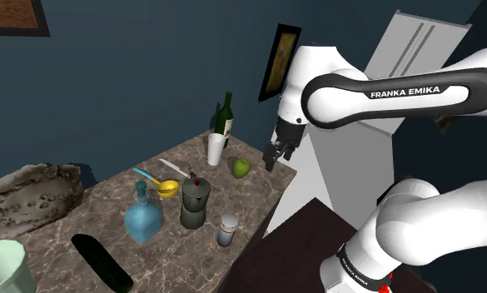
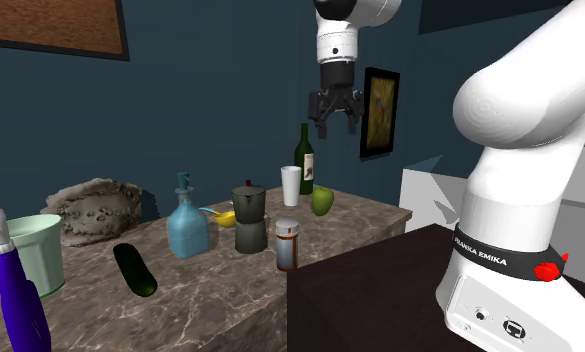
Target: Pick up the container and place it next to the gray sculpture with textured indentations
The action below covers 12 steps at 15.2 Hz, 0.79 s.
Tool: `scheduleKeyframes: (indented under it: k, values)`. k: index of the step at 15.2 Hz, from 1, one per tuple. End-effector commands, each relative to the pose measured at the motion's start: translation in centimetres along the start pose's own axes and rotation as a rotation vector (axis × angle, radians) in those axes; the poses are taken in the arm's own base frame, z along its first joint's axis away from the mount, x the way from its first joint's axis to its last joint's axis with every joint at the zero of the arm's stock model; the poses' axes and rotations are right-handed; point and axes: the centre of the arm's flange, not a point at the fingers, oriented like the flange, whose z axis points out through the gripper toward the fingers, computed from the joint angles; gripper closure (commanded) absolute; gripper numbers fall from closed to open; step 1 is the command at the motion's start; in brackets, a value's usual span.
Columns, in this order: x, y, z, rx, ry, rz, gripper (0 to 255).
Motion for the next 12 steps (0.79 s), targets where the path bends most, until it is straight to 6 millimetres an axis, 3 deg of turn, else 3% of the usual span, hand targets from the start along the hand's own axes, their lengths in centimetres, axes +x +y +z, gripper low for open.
scheduleKeyframes:
  k: [1,12]
  values:
    - [0.3,-1.3,2.0,0.006,0.006,0.006,0]
    - [2.6,-9.2,13.6,0.037,0.019,0.032,0]
